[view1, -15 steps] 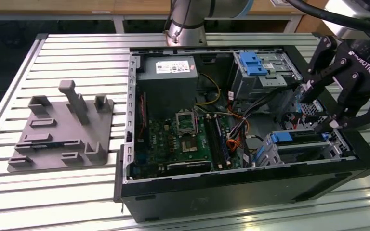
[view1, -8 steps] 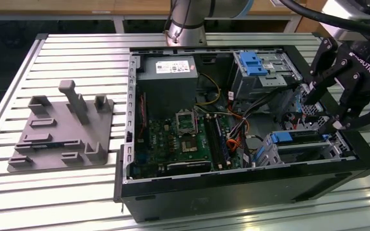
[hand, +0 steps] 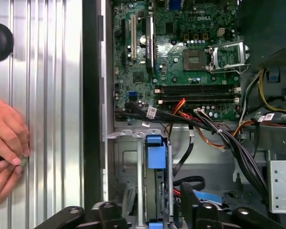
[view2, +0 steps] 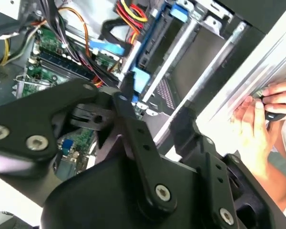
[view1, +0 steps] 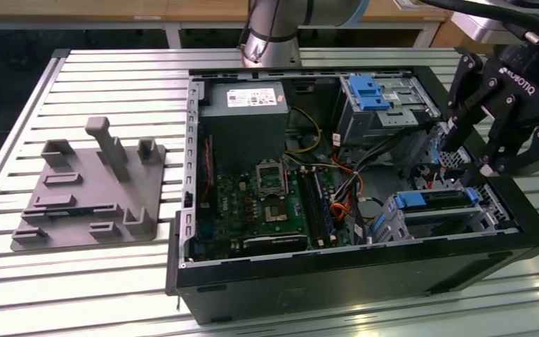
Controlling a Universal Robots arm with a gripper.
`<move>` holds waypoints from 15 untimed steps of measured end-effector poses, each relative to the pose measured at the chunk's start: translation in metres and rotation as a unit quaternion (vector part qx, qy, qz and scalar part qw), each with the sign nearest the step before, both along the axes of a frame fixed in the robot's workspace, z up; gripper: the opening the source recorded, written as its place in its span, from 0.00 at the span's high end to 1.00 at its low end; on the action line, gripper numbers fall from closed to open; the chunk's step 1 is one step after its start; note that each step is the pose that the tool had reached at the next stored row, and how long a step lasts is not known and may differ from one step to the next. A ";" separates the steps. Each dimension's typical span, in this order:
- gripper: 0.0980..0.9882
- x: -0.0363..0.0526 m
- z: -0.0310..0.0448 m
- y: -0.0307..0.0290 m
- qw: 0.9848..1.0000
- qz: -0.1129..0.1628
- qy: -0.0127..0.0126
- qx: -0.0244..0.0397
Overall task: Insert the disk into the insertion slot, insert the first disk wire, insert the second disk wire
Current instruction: 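Insert the first disk wire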
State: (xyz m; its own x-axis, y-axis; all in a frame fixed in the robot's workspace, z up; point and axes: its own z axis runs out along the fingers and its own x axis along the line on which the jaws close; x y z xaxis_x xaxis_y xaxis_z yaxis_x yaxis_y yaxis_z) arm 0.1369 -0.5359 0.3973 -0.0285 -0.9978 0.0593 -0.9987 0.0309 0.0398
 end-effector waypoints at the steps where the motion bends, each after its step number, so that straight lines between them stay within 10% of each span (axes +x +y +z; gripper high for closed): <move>1: 0.51 0.0014 -0.0005 0.0035 1.000 0.000 0.000 -0.002; 15: 0.59 0.0336 -0.0149 0.0369 1.000 0.000 0.000 -0.012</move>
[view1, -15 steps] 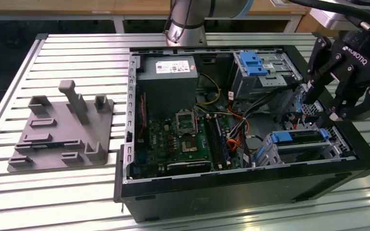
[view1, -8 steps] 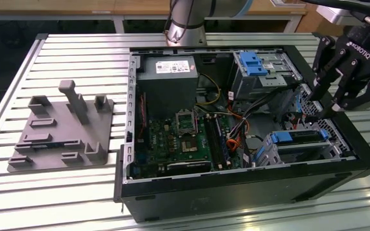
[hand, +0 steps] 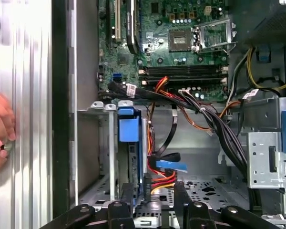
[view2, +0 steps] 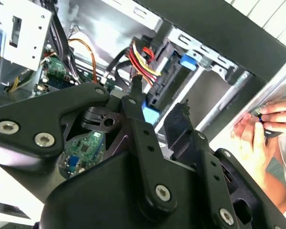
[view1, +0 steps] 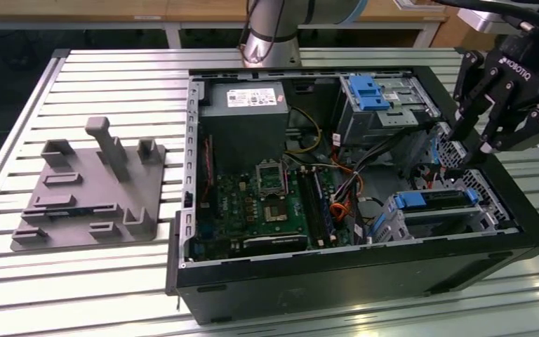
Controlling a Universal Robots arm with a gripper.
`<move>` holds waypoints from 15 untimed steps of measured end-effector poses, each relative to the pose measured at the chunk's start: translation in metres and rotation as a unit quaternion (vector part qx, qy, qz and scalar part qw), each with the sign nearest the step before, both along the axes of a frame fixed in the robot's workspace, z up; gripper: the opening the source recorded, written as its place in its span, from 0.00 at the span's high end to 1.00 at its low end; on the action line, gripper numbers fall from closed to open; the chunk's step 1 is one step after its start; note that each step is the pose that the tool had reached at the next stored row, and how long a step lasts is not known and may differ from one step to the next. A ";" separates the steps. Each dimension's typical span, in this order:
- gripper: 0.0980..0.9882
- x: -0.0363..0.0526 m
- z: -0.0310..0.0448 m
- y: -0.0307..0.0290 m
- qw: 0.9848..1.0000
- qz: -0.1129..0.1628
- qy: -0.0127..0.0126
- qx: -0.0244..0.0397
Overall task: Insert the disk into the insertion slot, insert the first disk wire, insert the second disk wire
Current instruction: 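Insert the first disk wire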
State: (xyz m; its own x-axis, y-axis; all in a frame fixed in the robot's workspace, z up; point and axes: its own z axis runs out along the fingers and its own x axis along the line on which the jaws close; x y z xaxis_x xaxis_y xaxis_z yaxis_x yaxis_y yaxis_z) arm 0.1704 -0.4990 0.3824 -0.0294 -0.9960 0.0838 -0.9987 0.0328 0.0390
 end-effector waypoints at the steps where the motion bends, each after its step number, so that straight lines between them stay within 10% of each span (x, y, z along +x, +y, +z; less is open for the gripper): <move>1: 0.59 0.0013 -0.0015 0.0005 1.000 -0.001 0.000 0.000; 10: 0.59 0.0064 -0.0116 0.0006 1.000 -0.020 0.003 -0.003; 15: 0.60 0.0066 -0.0135 0.0007 0.999 -0.021 0.004 -0.031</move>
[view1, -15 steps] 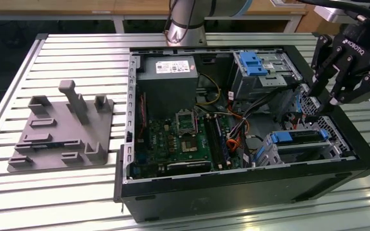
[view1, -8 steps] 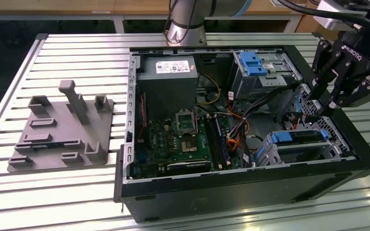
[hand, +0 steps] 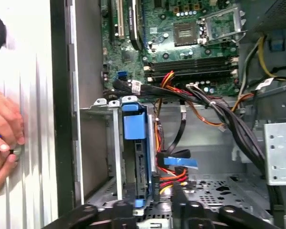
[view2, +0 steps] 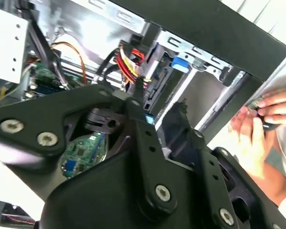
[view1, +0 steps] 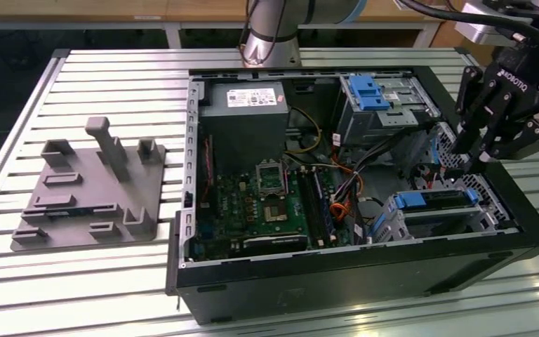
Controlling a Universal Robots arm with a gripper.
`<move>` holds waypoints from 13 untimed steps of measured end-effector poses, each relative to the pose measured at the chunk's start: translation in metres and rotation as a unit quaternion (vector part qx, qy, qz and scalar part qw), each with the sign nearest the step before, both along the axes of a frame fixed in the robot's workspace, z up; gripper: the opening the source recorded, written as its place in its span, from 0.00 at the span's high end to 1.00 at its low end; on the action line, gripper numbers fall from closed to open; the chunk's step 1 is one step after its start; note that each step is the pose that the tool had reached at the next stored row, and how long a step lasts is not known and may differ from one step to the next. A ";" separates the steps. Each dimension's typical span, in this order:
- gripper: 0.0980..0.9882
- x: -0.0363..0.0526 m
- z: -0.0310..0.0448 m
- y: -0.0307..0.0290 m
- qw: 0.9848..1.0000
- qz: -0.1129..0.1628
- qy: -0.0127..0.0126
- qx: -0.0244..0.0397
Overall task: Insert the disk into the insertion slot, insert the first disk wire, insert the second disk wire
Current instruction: 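Insert the first disk wire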
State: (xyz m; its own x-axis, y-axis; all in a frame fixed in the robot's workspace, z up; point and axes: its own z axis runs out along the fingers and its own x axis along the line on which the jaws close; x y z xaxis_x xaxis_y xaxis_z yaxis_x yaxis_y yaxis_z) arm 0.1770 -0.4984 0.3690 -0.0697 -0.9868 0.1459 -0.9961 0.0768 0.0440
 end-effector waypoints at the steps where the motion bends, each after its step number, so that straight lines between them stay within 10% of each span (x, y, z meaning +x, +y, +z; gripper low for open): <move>1: 0.60 0.0000 -0.0012 0.0001 1.000 0.000 0.000 -0.002; 13: 0.68 0.0000 -0.0137 0.0030 1.000 0.000 0.000 -0.006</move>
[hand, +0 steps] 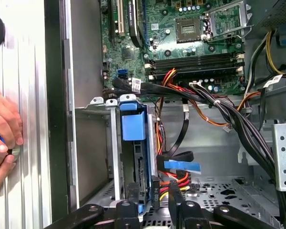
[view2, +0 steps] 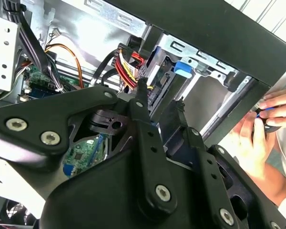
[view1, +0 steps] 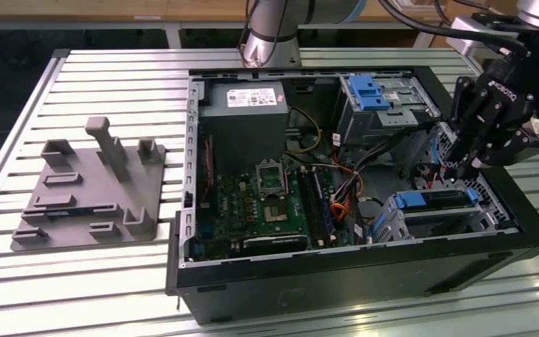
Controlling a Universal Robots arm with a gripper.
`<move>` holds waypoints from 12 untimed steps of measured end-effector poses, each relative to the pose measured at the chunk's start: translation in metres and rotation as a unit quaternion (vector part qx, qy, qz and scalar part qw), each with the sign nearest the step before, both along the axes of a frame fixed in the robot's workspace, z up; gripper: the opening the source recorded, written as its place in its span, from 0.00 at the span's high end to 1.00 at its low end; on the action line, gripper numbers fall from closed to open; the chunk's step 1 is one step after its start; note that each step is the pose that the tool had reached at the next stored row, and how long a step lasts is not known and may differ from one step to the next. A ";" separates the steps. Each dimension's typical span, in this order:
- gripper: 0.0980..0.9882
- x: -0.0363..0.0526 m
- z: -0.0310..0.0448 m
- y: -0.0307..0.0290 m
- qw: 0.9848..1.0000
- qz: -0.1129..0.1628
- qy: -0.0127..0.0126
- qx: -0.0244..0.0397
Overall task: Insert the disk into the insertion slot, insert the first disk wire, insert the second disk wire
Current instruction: 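Insert the first disk wire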
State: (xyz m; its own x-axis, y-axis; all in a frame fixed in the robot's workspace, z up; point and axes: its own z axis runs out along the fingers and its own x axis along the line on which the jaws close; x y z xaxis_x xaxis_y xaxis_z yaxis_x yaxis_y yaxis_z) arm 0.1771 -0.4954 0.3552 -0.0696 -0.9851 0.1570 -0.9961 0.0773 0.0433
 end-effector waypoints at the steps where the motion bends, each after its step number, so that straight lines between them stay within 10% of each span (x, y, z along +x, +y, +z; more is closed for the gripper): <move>1: 0.68 0.0000 -0.0006 0.0004 1.000 0.000 0.000 0.000; 12: 0.68 0.0001 -0.0053 0.0043 1.000 0.008 0.000 0.000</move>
State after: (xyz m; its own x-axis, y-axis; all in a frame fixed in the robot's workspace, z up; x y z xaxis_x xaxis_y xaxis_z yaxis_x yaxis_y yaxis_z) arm 0.1771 -0.4910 0.3500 -0.0544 -0.9861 0.1571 -0.9971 0.0619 0.0433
